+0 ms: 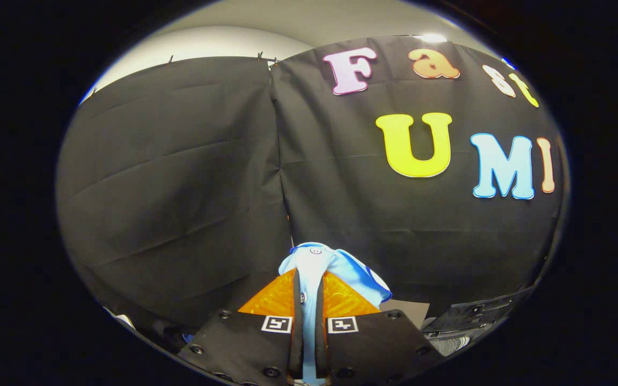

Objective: Put the clothes into the washing machine and then close the washing machine lid.

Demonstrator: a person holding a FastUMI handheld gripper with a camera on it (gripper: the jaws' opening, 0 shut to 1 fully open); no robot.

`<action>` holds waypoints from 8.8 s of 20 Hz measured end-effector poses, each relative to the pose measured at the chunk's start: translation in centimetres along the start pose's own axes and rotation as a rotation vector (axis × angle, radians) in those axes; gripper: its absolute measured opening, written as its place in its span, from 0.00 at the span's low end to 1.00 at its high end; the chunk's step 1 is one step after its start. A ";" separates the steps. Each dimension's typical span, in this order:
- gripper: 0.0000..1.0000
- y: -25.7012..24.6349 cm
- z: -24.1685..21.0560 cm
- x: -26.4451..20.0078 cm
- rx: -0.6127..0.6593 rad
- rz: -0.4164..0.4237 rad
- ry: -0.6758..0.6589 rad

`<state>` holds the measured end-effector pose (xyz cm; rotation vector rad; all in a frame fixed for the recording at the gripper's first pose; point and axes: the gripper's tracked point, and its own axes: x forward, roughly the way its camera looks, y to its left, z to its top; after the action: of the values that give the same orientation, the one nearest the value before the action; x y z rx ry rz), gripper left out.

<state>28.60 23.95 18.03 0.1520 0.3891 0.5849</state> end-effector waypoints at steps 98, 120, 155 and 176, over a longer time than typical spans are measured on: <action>0.97 -42.7 -32.3 -13.3 0.293 -0.590 0.241; 0.97 -46.5 -16.9 -2.8 0.204 -0.569 0.027; 0.98 -41.7 -22.3 -6.2 0.011 -0.536 -0.073; 0.97 -26.8 -31.2 -25.2 0.066 -0.597 -0.196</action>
<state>10.50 -11.47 -9.33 0.1461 0.2451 -0.0324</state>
